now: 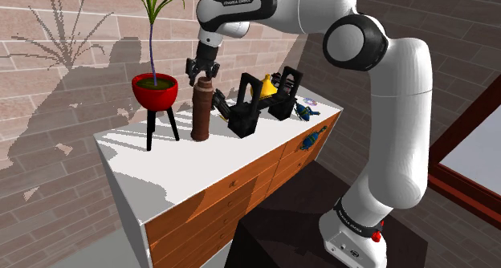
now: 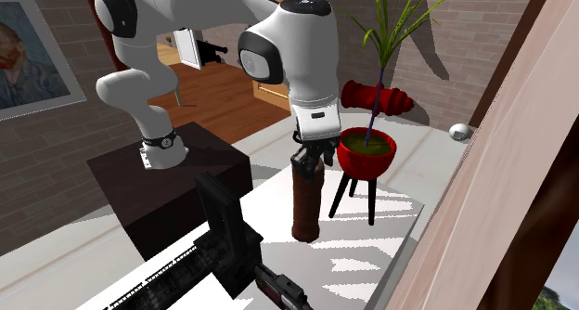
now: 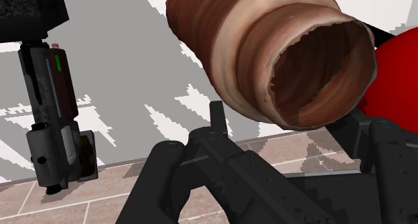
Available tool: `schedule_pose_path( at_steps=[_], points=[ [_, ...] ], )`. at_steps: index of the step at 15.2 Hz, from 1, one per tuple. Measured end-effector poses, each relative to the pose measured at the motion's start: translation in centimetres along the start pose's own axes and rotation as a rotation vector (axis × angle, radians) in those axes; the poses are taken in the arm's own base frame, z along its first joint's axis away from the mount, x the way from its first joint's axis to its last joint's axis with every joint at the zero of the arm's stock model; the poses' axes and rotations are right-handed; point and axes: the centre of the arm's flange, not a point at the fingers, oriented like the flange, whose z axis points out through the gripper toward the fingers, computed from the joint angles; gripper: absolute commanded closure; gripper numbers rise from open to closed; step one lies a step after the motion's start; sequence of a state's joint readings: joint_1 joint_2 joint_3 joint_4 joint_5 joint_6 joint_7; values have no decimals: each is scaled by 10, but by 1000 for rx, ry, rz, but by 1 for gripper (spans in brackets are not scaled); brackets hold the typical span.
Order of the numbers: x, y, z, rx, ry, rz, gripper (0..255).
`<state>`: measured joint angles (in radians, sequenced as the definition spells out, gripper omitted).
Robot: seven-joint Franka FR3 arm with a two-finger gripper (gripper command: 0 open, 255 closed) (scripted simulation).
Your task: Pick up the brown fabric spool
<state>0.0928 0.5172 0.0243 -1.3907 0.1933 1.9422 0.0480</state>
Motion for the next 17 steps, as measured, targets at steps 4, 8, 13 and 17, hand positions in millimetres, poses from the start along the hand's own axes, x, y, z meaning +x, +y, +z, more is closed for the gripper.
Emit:
schedule_pose_path(
  at_steps=[4,8,13,17],
  points=[
    [-1,-1,-5,0,-4,0,255],
    [0,-4,-24,0,-4,1,255],
    [1,-9,-49,0,-4,0,255],
    [1,-13,-69,0,-4,0,255]
  ],
)
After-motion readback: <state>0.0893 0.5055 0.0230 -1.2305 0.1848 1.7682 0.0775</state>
